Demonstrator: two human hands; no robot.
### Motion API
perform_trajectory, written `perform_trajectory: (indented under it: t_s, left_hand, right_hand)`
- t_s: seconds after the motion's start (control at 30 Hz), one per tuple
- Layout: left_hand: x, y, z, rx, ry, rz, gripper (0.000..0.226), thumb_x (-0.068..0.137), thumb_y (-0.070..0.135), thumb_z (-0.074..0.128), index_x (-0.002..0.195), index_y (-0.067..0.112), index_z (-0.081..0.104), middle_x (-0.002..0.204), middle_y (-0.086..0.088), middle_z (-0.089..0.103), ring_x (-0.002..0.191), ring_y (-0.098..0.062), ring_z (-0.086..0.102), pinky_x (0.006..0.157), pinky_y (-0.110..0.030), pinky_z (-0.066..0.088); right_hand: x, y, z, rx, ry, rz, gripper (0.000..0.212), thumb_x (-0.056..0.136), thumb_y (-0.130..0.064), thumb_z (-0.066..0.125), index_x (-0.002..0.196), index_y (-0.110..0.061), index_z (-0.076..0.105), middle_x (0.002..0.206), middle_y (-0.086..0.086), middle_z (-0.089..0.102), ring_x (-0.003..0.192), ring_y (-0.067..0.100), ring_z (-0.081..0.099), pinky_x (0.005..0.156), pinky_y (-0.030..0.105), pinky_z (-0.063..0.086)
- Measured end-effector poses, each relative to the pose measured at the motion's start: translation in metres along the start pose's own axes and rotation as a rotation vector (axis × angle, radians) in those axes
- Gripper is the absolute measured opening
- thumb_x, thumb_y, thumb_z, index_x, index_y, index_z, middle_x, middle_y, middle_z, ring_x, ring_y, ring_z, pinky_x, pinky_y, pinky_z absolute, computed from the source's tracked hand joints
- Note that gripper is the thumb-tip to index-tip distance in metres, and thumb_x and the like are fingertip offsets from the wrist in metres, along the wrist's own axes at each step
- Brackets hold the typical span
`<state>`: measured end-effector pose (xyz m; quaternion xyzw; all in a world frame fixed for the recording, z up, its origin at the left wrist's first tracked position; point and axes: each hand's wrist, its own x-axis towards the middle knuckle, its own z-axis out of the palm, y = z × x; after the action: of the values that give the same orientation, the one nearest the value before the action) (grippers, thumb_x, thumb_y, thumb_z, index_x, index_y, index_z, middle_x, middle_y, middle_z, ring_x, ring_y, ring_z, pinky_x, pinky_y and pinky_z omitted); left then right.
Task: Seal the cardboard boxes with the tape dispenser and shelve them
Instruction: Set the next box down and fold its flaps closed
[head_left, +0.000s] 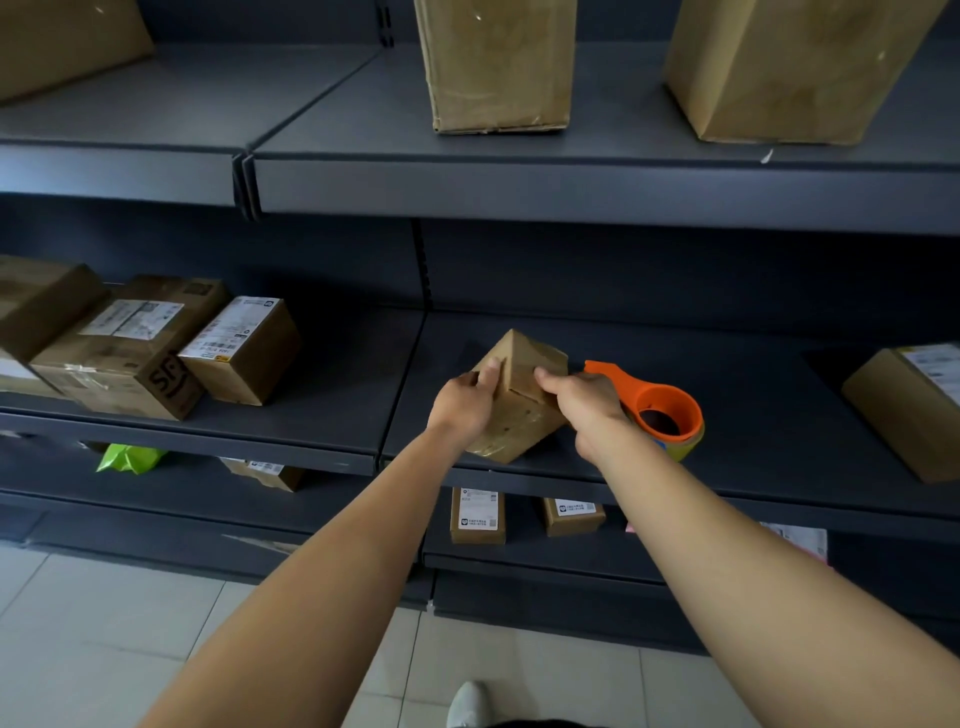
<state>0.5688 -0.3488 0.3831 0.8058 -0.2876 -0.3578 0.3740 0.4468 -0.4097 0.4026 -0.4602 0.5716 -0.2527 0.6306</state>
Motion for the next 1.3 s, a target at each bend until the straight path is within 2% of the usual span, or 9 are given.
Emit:
perform_trajectory:
  t_s: [0.17, 0.27, 0.37, 0.47, 0.57, 0.7, 0.8, 1.0, 1.3]
  left_hand:
    - [-0.001, 0.0, 0.005, -0.139, -0.048, -0.079, 0.077, 0.081, 0.075, 0.041, 0.106, 0.007, 0.067, 0.099, -0.006, 0.068, 0.094, -0.023, 0.064, 0.088, -0.036, 0.051]
    - [0.0, -0.002, 0.004, -0.249, -0.043, -0.101, 0.055, 0.088, 0.06, 0.041, 0.096, 0.011, 0.067, 0.093, -0.006, 0.069, 0.091, -0.025, 0.066, 0.091, -0.043, 0.053]
    - [0.003, 0.0, 0.0, -0.289, -0.006, -0.078, 0.037, 0.096, 0.042, 0.036, 0.08, 0.018, 0.06, 0.087, -0.009, 0.06, 0.083, -0.025, 0.059, 0.09, -0.049, 0.051]
    - [0.003, 0.001, -0.003, -0.26, 0.017, -0.032, 0.035, 0.101, 0.039, 0.034, 0.083, 0.02, 0.057, 0.091, -0.01, 0.062, 0.084, -0.026, 0.06, 0.088, -0.05, 0.052]
    - [0.006, 0.0, -0.007, -0.244, 0.105, 0.029, 0.021, 0.101, 0.033, 0.036, 0.096, 0.019, 0.051, 0.097, -0.005, 0.062, 0.093, -0.029, 0.064, 0.086, -0.053, 0.054]
    - [0.003, -0.002, -0.012, -0.169, 0.209, 0.105, 0.01, 0.1, 0.015, 0.037, 0.111, 0.014, 0.038, 0.088, 0.006, 0.047, 0.075, -0.01, 0.049, 0.064, -0.03, 0.05]
    - [0.002, -0.003, -0.013, -0.094, 0.238, 0.128, 0.015, 0.097, 0.007, 0.036, 0.107, 0.011, 0.046, 0.093, 0.0, 0.053, 0.072, -0.012, 0.048, 0.056, -0.024, 0.039]
    - [0.0, 0.0, -0.015, -0.016, 0.118, 0.01, 0.054, 0.091, 0.061, 0.044, 0.1, 0.009, 0.057, 0.081, 0.0, 0.058, 0.067, -0.012, 0.053, 0.055, -0.026, 0.041]
    - [0.003, -0.018, -0.007, -0.03, 0.056, -0.056, 0.042, 0.101, 0.04, 0.037, 0.069, 0.014, 0.047, 0.065, -0.002, 0.045, 0.054, -0.014, 0.039, 0.051, -0.028, 0.031]
  right_hand:
    - [0.001, -0.003, 0.002, 0.002, 0.005, -0.041, 0.008, 0.095, -0.023, 0.056, 0.097, -0.019, 0.063, 0.108, 0.006, 0.067, 0.096, 0.022, 0.062, 0.085, 0.035, 0.052]
    - [0.003, -0.001, 0.001, -0.003, 0.002, -0.029, 0.027, 0.1, -0.021, 0.045, 0.121, -0.015, 0.062, 0.127, 0.004, 0.061, 0.115, 0.022, 0.057, 0.102, 0.042, 0.045]
    - [0.004, -0.001, 0.002, 0.015, -0.021, -0.02, 0.029, 0.102, -0.02, 0.041, 0.124, -0.018, 0.06, 0.124, 0.002, 0.061, 0.108, 0.019, 0.056, 0.096, 0.037, 0.047]
    - [0.006, -0.002, 0.002, 0.015, -0.065, 0.038, 0.028, 0.1, -0.031, 0.047, 0.123, -0.02, 0.056, 0.132, 0.005, 0.056, 0.113, 0.022, 0.053, 0.095, 0.038, 0.042]
    - [0.001, -0.005, 0.0, -0.04, -0.123, 0.191, 0.061, 0.088, -0.053, 0.058, 0.136, -0.016, 0.047, 0.143, 0.006, 0.047, 0.13, 0.027, 0.043, 0.098, 0.039, 0.036]
    - [0.003, -0.002, -0.001, -0.12, -0.238, 0.241, 0.076, 0.076, -0.068, 0.061, 0.134, -0.02, 0.048, 0.132, 0.004, 0.057, 0.118, 0.025, 0.053, 0.099, 0.041, 0.036]
    - [0.006, -0.001, 0.004, -0.093, -0.229, 0.216, 0.062, 0.075, -0.064, 0.066, 0.119, -0.023, 0.051, 0.108, 0.0, 0.061, 0.093, 0.018, 0.057, 0.078, 0.031, 0.04]
    - [0.025, 0.014, 0.008, -0.149, -0.056, 0.117, 0.055, 0.078, -0.035, 0.076, 0.121, -0.007, 0.057, 0.115, 0.008, 0.065, 0.104, 0.028, 0.062, 0.096, 0.043, 0.049]
    - [0.034, 0.022, -0.002, -0.211, 0.044, 0.035, 0.037, 0.094, -0.009, 0.055, 0.131, -0.013, 0.055, 0.126, 0.01, 0.06, 0.106, 0.026, 0.058, 0.083, 0.032, 0.046]
